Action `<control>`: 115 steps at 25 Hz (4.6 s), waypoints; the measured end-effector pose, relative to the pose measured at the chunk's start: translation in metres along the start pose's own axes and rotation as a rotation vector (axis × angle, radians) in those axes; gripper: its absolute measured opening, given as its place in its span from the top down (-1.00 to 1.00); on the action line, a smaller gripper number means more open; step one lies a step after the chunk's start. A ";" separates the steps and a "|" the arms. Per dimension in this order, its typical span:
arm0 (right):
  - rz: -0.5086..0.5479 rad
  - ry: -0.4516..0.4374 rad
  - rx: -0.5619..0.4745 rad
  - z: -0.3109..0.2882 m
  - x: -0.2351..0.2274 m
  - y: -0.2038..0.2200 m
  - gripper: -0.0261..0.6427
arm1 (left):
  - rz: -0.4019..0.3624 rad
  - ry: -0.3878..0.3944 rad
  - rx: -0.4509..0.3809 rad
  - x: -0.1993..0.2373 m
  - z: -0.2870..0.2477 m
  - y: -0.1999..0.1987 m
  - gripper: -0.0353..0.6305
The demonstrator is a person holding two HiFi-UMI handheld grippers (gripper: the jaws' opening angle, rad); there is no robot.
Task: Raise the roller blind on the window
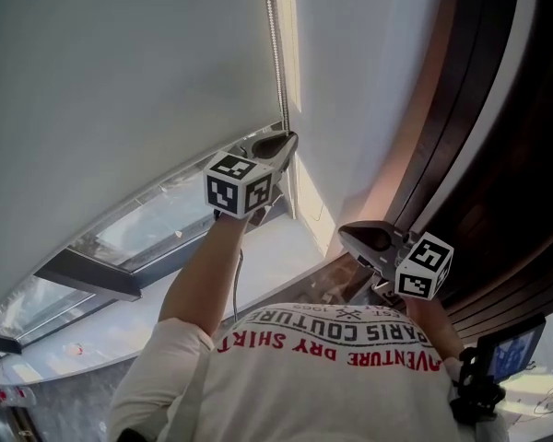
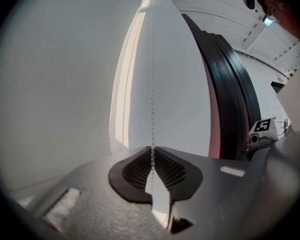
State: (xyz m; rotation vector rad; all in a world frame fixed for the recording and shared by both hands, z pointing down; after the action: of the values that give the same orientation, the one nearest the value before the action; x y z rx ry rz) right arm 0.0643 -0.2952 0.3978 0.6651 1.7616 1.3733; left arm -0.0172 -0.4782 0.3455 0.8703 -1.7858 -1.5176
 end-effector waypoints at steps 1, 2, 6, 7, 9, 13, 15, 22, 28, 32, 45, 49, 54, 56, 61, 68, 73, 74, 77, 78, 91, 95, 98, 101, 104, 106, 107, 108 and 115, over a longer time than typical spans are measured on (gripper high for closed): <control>-0.002 -0.001 -0.003 0.001 0.000 0.001 0.91 | -0.012 0.010 0.017 -0.006 0.002 0.004 0.84; -0.004 -0.002 -0.005 0.002 0.000 0.002 0.91 | -0.023 0.021 0.033 -0.013 0.005 0.010 0.84; -0.011 -0.002 -0.007 0.008 0.000 0.008 0.91 | -0.012 0.054 0.018 -0.035 0.018 0.024 0.84; -0.014 -0.001 -0.007 0.009 0.000 0.010 0.91 | 0.000 0.060 0.007 -0.039 0.022 0.025 0.85; -0.019 0.001 -0.008 0.010 0.000 0.011 0.91 | 0.011 0.073 -0.007 -0.049 0.028 0.027 0.85; -0.009 0.009 -0.005 0.010 0.003 0.010 0.91 | -0.003 0.089 -0.017 -0.064 0.038 0.028 0.85; -0.008 0.016 -0.009 0.011 0.005 0.005 0.91 | -0.013 0.095 -0.021 -0.072 0.042 0.026 0.85; 0.014 0.038 -0.020 0.020 0.012 0.002 0.91 | -0.018 0.104 -0.035 -0.088 0.056 0.024 0.85; 0.038 0.036 -0.038 0.036 0.014 -0.002 0.91 | -0.059 0.072 -0.032 -0.105 0.055 0.024 0.85; 0.042 0.032 -0.049 0.042 0.021 0.002 0.91 | -0.091 0.050 -0.028 -0.112 0.063 0.027 0.85; 0.049 0.014 -0.035 0.037 0.025 -0.005 0.91 | -0.038 0.092 0.097 -0.142 0.056 0.112 0.85; 0.063 0.002 -0.045 0.028 0.024 -0.011 0.89 | -0.029 0.111 0.159 -0.150 0.051 0.140 0.85; 0.097 -0.030 -0.058 0.016 0.027 -0.030 0.79 | -0.017 0.130 0.157 -0.163 0.051 0.149 0.85; 0.117 -0.045 -0.071 0.010 0.031 -0.042 0.72 | -0.026 0.141 0.159 -0.166 0.050 0.148 0.85; 0.191 -0.077 -0.085 -0.013 0.035 -0.074 0.64 | -0.024 0.138 0.163 -0.161 0.054 0.149 0.85; 0.220 -0.104 -0.113 -0.038 0.038 -0.110 0.63 | -0.022 0.146 0.166 -0.162 0.056 0.151 0.85; 0.209 -0.089 -0.146 -0.039 0.037 -0.118 0.90 | -0.016 0.152 0.166 -0.164 0.056 0.151 0.85; 0.206 -0.085 -0.147 -0.038 0.036 -0.118 0.90 | -0.017 0.153 0.169 -0.165 0.056 0.151 0.85; 0.197 -0.079 -0.143 -0.036 0.035 -0.119 0.90 | -0.003 0.151 0.168 -0.165 0.056 0.149 0.85; 0.194 -0.077 -0.141 -0.036 0.036 -0.119 0.90 | 0.008 0.150 0.166 -0.164 0.056 0.149 0.85; 0.179 -0.054 -0.073 -0.038 0.022 -0.079 0.91 | 0.027 0.158 0.242 -0.170 0.050 0.189 0.85; 0.199 -0.030 -0.032 -0.037 0.018 -0.055 0.91 | 0.017 0.156 0.286 -0.173 0.047 0.213 0.85; 0.186 -0.023 -0.013 -0.036 0.017 -0.037 0.90 | 0.030 0.155 0.314 -0.172 0.049 0.231 0.85; 0.181 -0.021 0.004 -0.037 0.016 -0.023 0.91 | 0.037 0.158 0.340 -0.171 0.051 0.245 0.85; 0.161 -0.028 0.018 -0.040 0.019 -0.007 0.91 | 0.048 0.174 0.370 -0.173 0.053 0.261 0.84; 0.149 -0.036 0.028 -0.041 0.023 0.004 0.91 | 0.071 0.188 0.393 -0.175 0.056 0.274 0.84; 0.142 -0.041 0.032 -0.041 0.025 0.009 0.91 | 0.081 0.192 0.399 -0.176 0.058 0.279 0.84; 0.129 -0.047 0.030 -0.040 0.026 0.012 0.91 | 0.086 0.194 0.399 -0.176 0.060 0.282 0.84; 0.088 -0.066 0.014 -0.038 0.027 0.011 0.90 | 0.062 0.207 0.355 -0.164 0.071 0.261 0.78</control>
State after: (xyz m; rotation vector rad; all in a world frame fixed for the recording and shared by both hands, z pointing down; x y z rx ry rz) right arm 0.0172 -0.2913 0.4053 0.7953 1.7083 1.3835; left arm -0.0008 -0.2741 0.5863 1.0872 -1.9345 -1.0440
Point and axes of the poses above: the fingertips, and each gripper's own axes: z backward along the fingers, x to its left, y out of its underside, the point moved 2 cm from there along z, backward along the fingers, and after that the axes turned 1 degree about -x, right-handed, at the moved point
